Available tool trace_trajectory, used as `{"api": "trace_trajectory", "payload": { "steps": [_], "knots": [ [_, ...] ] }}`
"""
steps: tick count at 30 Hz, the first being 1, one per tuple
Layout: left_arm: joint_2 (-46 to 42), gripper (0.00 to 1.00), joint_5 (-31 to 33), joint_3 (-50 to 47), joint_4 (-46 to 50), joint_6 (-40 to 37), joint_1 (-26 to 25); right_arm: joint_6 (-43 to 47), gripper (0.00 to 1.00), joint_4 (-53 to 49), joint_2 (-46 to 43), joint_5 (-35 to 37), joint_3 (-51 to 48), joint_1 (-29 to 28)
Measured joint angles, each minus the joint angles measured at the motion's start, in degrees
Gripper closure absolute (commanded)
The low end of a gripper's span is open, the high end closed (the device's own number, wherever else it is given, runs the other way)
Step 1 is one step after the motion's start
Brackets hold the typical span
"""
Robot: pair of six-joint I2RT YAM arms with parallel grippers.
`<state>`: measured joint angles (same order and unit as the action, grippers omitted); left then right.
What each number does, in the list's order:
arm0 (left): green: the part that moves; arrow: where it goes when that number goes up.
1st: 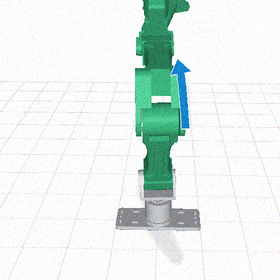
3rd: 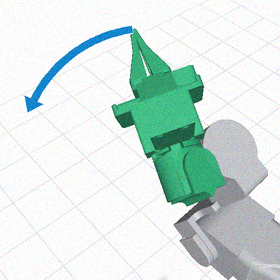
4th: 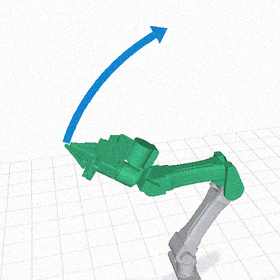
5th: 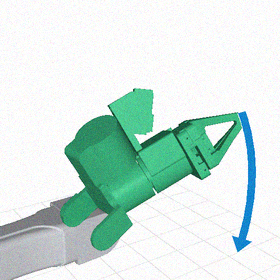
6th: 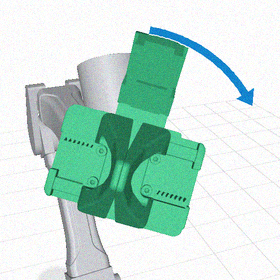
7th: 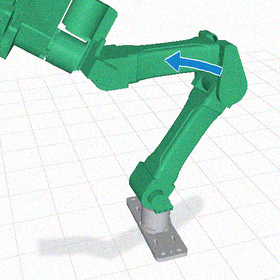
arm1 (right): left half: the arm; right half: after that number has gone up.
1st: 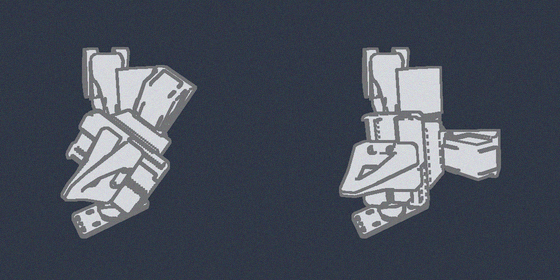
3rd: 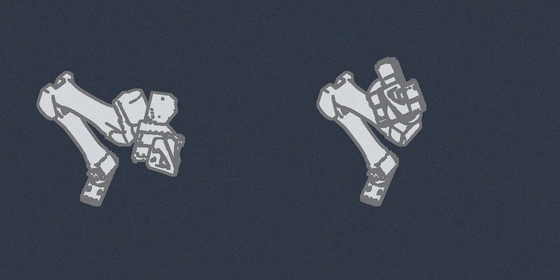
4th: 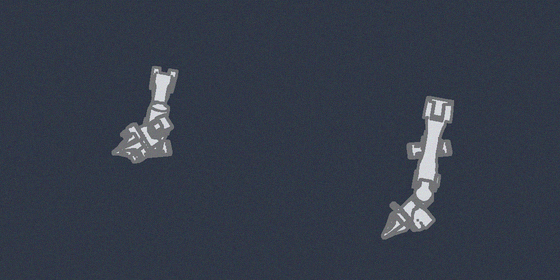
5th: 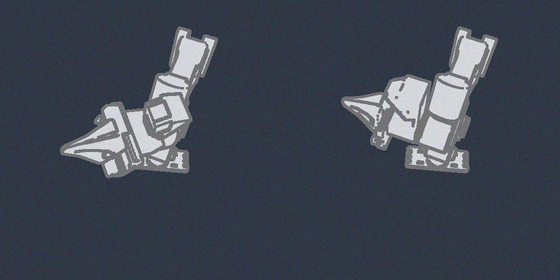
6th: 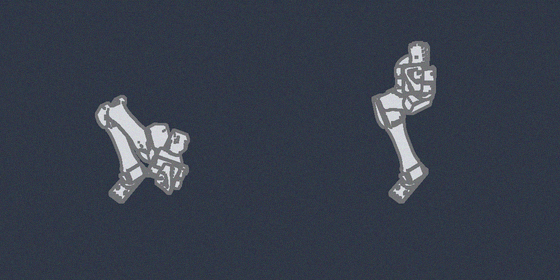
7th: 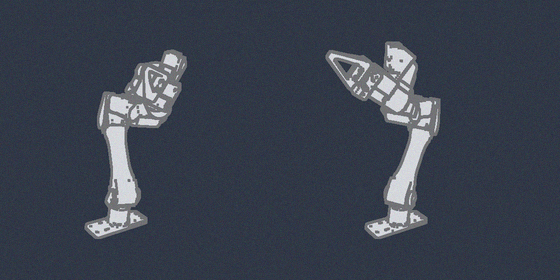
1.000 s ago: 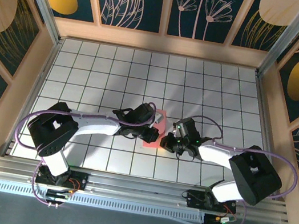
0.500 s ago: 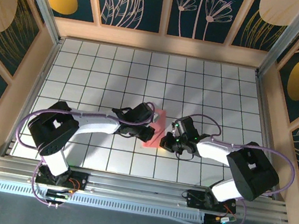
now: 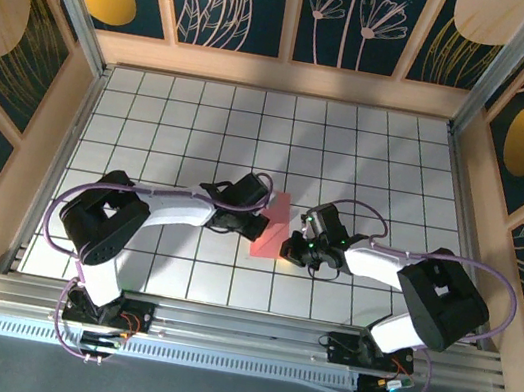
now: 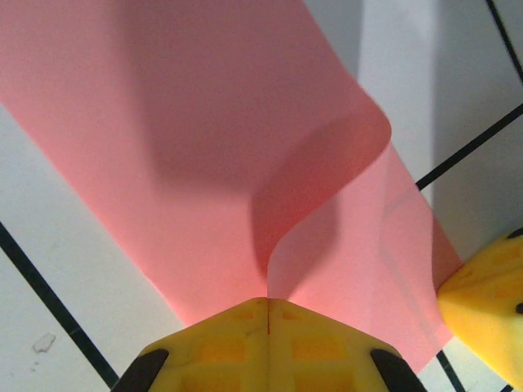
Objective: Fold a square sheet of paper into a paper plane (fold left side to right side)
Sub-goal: Fold the triangle a second time at the center of the table.
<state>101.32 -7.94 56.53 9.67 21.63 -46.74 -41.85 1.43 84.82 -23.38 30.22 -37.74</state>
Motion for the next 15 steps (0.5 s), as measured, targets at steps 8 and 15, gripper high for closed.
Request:
{"api": "trace_trajectory", "payload": {
  "steps": [8,15],
  "knots": [
    [1.0,1.00,1.1,1.2,0.5,-1.1,0.3,0.0,1.00,0.0,0.0,0.0,0.0,0.0],
    [1.1,1.00,2.5,1.3,1.7,-2.0,0.3,0.0,1.00,0.0,0.0,0.0,0.0,0.0]
  ]
}}
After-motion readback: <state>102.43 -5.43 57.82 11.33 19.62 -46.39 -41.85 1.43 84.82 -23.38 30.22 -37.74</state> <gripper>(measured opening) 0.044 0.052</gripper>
